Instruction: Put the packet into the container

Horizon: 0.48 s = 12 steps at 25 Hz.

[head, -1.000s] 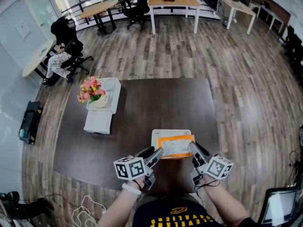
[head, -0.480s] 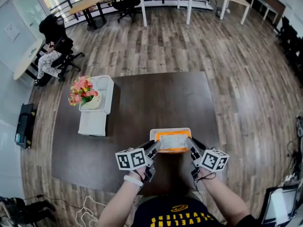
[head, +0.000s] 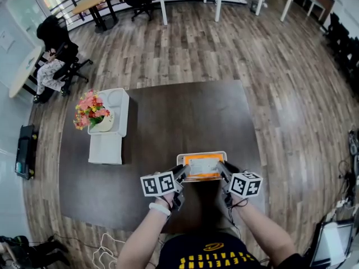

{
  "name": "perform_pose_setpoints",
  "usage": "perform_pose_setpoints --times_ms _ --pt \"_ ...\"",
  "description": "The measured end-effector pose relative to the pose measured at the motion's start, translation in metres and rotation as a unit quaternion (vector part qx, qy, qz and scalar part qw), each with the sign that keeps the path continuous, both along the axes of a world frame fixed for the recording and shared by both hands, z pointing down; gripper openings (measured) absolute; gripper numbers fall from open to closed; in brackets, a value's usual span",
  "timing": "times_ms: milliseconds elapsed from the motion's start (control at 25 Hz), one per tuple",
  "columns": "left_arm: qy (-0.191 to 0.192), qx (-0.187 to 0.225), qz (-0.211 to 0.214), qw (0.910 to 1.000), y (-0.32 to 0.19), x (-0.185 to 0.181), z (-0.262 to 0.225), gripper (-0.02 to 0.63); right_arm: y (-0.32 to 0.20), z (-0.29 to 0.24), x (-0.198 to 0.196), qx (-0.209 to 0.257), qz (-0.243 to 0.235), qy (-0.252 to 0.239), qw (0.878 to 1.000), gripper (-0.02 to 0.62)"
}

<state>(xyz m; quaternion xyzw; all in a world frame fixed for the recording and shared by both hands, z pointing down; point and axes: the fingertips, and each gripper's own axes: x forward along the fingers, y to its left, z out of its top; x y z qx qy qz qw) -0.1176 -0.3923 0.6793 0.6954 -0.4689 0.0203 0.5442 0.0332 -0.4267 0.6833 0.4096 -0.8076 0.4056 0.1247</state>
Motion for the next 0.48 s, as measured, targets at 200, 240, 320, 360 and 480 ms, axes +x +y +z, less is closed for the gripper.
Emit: perform_pose_setpoints --times_ms 200,240,320,360,480 --pt "-0.021 -0.026 0.016 0.9993 -0.001 -0.001 0.019 0.133 0.000 0.018 -0.003 -0.017 -0.018 0.054 0.998 0.063" --pt "-0.023 -0.029 0.017 0.9992 0.000 -0.001 0.021 0.133 0.001 0.021 -0.003 -0.019 -0.020 0.059 0.998 0.063" --pt "-0.024 -0.035 0.020 0.9989 0.000 0.000 0.023 0.133 0.000 0.025 -0.003 -0.024 -0.022 0.072 0.997 0.063" --pt "-0.025 -0.038 0.021 0.9987 0.000 0.001 0.025 0.133 0.001 0.027 -0.003 -0.027 -0.023 0.081 0.996 0.063" --pt "-0.036 -0.043 0.030 0.9980 -0.001 0.002 0.028 0.133 0.002 0.033 -0.003 -0.033 -0.025 0.109 0.993 0.063"
